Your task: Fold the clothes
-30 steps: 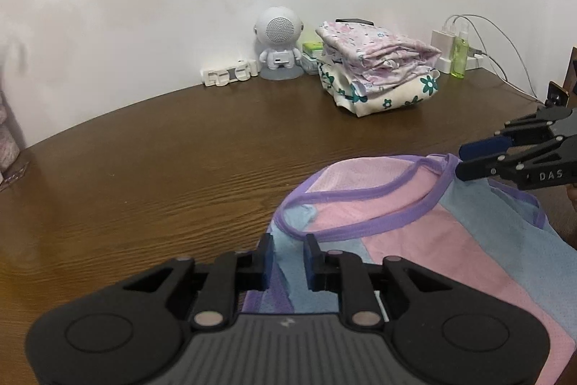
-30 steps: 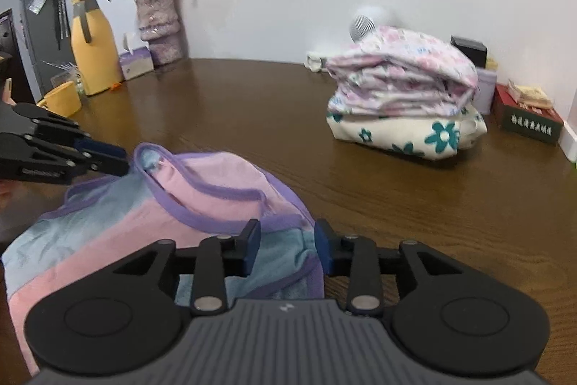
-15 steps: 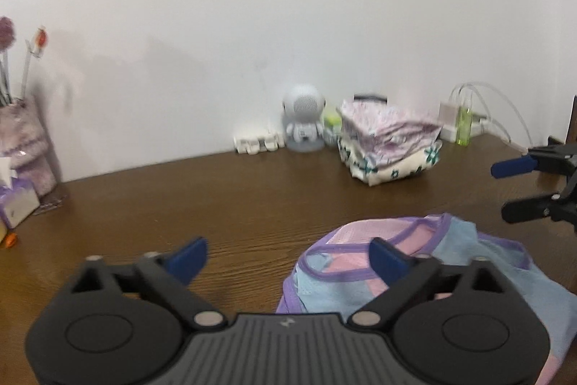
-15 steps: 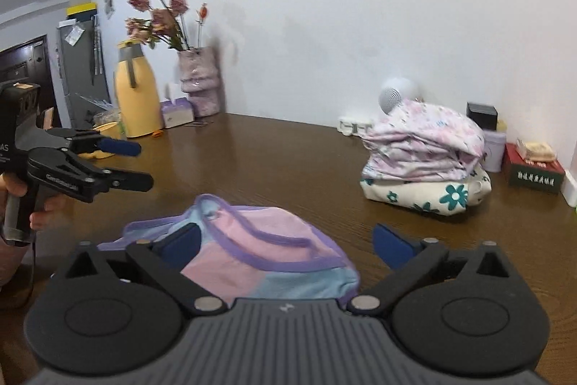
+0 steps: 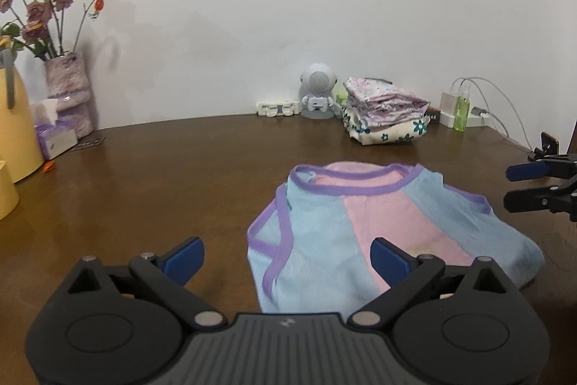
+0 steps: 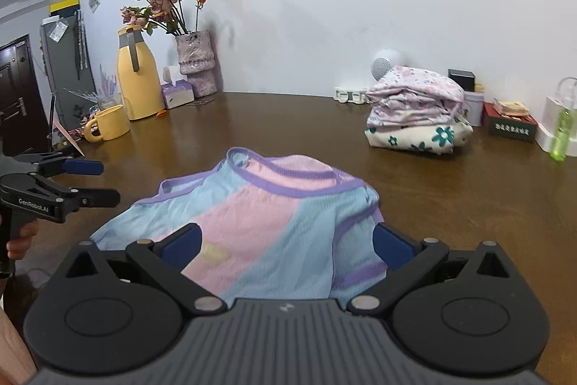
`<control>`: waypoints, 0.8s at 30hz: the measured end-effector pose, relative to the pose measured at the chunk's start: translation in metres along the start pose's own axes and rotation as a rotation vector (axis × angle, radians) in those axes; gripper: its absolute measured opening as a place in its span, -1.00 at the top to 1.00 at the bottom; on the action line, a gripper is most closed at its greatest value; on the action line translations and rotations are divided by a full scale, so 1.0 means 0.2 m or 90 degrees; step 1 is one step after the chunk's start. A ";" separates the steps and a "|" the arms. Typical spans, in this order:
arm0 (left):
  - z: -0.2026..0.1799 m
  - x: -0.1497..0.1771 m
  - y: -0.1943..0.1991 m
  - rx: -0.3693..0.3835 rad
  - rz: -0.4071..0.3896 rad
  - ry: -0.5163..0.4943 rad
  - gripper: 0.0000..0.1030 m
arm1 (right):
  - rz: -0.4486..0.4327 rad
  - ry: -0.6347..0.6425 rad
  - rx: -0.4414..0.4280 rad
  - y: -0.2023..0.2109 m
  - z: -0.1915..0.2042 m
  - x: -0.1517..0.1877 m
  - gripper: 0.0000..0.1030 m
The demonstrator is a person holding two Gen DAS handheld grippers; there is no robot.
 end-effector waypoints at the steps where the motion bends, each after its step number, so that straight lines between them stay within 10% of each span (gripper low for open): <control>1: -0.01 0.01 0.01 0.007 0.008 0.000 -0.44 | 0.006 -0.003 0.010 0.01 0.01 0.01 -0.98; 4: -0.05 0.06 0.02 0.044 0.045 0.000 0.44 | 0.017 -0.014 0.005 0.03 0.04 0.04 -0.02; 6: -0.11 0.08 0.01 0.068 0.057 -0.016 0.61 | 0.032 -0.013 -0.021 0.02 0.09 0.06 0.31; 24: -0.08 0.19 0.04 0.043 0.104 -0.024 0.42 | 0.109 0.062 -0.036 0.06 0.13 0.22 0.40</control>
Point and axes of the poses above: each gripper's, at about its wrist camera, not at the fingertips, and y roughly against the way its jaws point, z to its left, x to its underside, the point moved 3 cm from there along -y, roughly the way its jaws point, and after that the axes turned 2 degrees about -z, right-handed, at the moved point
